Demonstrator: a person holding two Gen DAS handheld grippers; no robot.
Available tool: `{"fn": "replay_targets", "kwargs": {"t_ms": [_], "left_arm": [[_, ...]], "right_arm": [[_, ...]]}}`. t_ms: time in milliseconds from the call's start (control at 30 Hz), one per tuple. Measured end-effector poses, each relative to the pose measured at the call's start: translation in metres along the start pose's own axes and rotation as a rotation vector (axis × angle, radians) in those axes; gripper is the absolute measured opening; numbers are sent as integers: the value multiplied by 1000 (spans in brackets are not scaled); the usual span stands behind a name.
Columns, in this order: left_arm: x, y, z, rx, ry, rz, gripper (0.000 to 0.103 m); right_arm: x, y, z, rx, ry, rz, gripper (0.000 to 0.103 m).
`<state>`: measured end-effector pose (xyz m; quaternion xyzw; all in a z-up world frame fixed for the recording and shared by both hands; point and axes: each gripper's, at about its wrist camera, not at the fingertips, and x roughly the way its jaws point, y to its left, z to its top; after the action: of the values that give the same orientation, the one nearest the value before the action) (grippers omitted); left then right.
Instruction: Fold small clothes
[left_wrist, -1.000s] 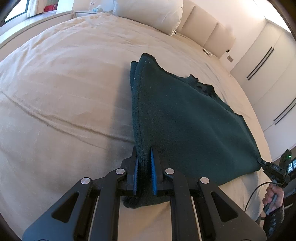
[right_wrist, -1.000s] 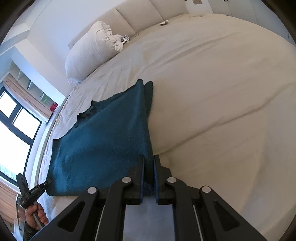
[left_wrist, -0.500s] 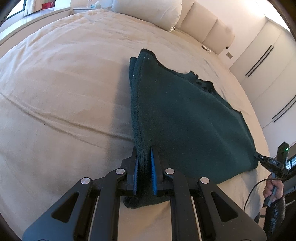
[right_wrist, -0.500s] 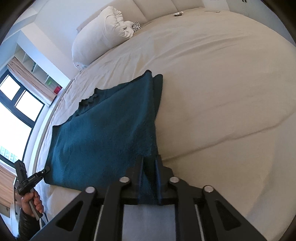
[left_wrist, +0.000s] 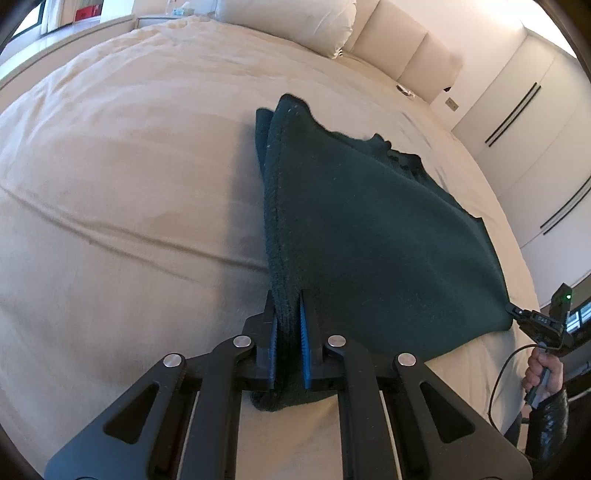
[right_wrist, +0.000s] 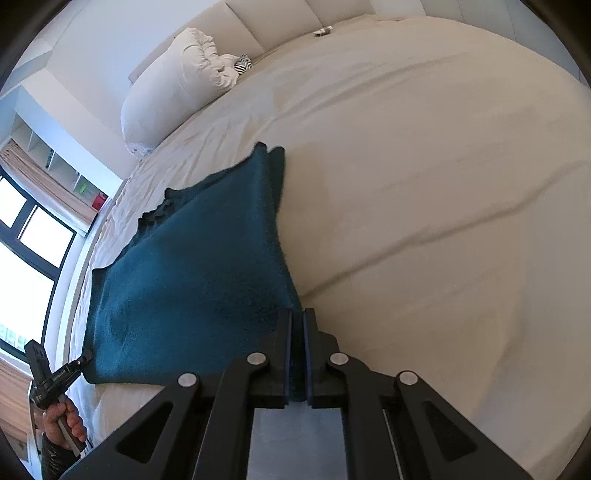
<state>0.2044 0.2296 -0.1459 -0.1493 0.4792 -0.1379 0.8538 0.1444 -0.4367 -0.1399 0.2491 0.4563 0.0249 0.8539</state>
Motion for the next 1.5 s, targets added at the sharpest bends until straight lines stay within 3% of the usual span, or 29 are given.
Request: {"fn": "replay_targets", "kwargs": {"t_ms": [300,400,467,567,700,800,933,1067,1167,1233,1333,1500], "left_arm": [[4,2,-3,-2,4,1,8],[3,4,-6,-26,3,-3,12],[0,9,-6,-51,6,-14,12],[-16,10,-6,-63,-11,18,13],[-48,0,8,-20,-107,115,13],[-54,-35,39,67,-160,75,13],[-13,-98,82,256,-185,36,13],[62,-122,116,290,-119,-34,13],[103,-107,127,254,-82,18,13],[119,-83,127,178,-58,44,13],[118,-40,120,40,-81,-95,13],[107,-26,104,16,-115,-105,13]], "right_arm": [[11,-11,-2,25,-1,14,6],[5,-10,1,35,-6,29,22],[-9,-5,4,26,-44,-13,43],[-32,2,13,24,-128,-46,47],[-40,41,32,-27,-168,103,46],[-10,88,44,-88,-108,253,46],[61,138,56,-76,0,403,46],[129,164,60,-9,123,493,46],[162,171,66,7,154,467,44],[167,168,73,8,143,465,41],[167,148,83,39,119,463,32],[161,98,99,168,27,437,13]]}}
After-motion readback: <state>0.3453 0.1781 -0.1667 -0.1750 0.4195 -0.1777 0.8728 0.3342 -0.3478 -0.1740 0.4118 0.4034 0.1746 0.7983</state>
